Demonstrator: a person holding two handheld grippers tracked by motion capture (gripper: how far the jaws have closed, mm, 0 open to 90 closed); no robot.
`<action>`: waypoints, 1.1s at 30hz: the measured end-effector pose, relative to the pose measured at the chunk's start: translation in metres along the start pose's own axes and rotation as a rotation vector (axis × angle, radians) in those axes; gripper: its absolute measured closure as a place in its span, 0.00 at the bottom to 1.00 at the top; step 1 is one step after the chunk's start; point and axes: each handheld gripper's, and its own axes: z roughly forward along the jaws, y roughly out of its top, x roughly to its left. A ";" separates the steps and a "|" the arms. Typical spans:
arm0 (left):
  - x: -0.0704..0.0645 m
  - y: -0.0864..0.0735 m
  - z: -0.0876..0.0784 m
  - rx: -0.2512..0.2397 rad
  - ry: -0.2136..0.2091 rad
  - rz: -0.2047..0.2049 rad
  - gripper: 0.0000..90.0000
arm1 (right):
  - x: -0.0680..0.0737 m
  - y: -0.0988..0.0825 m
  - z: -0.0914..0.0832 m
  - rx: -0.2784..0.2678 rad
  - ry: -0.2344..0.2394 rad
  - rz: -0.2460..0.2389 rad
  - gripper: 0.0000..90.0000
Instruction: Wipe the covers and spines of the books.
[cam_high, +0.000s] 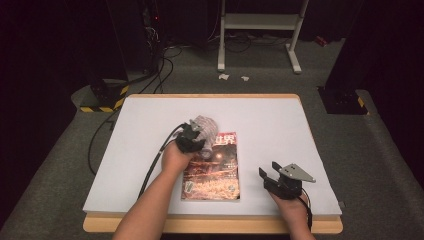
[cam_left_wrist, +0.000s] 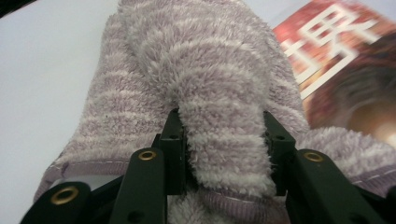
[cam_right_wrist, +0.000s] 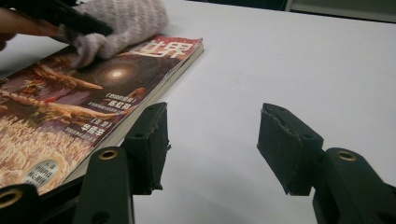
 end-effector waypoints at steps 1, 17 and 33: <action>0.006 -0.005 -0.003 -0.003 0.003 -0.015 0.68 | 0.000 0.000 0.000 0.001 0.000 -0.001 0.48; 0.042 -0.040 -0.024 0.013 0.071 -0.080 0.68 | 0.004 -0.003 0.005 0.022 -0.007 -0.019 0.48; 0.034 -0.023 -0.041 -0.068 0.044 -0.075 0.68 | 0.004 -0.002 0.004 0.016 -0.006 -0.014 0.48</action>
